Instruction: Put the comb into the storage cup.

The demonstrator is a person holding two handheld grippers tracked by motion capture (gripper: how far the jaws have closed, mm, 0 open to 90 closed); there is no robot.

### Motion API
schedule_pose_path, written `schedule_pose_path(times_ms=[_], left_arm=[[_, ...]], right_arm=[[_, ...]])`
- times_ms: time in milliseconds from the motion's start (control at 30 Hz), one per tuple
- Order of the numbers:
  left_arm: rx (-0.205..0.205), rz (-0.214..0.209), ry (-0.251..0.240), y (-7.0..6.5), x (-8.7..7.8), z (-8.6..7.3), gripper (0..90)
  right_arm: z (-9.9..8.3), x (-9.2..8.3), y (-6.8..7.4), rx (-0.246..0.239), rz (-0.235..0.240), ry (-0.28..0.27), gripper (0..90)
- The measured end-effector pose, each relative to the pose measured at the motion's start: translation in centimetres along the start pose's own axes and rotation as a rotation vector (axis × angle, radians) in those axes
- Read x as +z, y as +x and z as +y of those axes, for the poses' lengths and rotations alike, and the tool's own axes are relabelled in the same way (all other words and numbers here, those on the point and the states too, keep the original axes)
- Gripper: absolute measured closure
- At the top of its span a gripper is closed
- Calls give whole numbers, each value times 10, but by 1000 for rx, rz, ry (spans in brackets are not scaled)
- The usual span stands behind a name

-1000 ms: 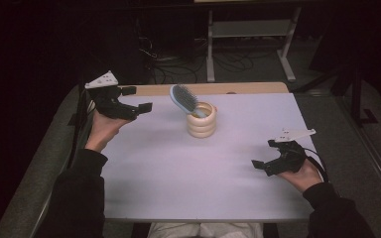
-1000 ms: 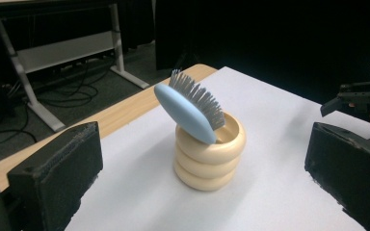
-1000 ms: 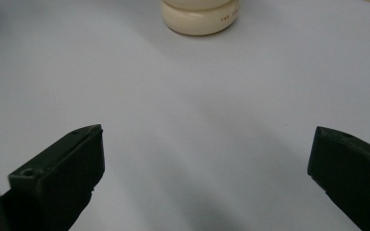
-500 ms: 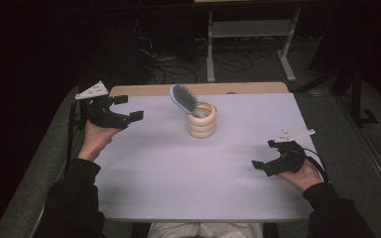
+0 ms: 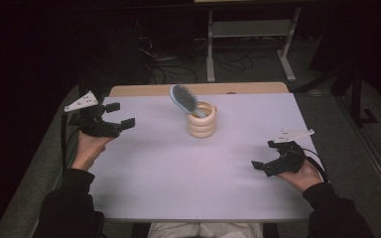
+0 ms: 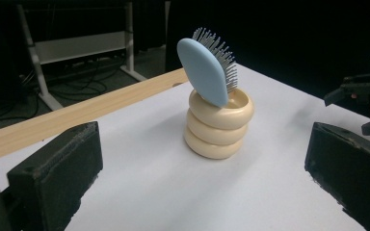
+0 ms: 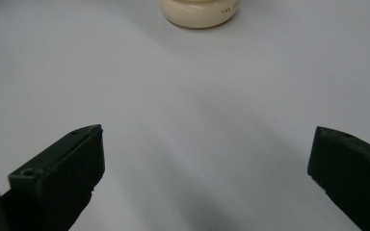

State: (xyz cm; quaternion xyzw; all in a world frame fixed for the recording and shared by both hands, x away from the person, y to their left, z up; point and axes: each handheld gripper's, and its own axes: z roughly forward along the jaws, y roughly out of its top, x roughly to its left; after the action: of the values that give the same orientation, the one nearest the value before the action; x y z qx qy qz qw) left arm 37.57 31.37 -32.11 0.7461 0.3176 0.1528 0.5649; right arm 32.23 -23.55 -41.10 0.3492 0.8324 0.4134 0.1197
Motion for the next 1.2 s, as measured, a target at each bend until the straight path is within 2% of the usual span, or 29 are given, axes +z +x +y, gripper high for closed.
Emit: schedule_pose_path(times_ms=[167,300,467,700,1000,1167,1200], left_arm=[[-8,11,-16,1,-8,-8,0],[10,11,-22,0,-11,-14,0],[14,16,-29,-1,-14,-21,0],[22,44,-17,0,-18,-37,0],[-21,80,-44,8,-32,-64,0],[-11,106,-69,9,-41,-74,0],[3,126,-81,8,-43,-79,0]], right_arm=[[0,1,0,-2,-1,5,0],[0,1,0,-2,-1,8,0],[-1,2,1,-5,0,14,0],[-1,3,1,-8,-1,23,0],[-1,5,2,-4,0,32,0],[-1,5,2,0,-4,34,0],[-1,5,2,1,-4,33,0]])
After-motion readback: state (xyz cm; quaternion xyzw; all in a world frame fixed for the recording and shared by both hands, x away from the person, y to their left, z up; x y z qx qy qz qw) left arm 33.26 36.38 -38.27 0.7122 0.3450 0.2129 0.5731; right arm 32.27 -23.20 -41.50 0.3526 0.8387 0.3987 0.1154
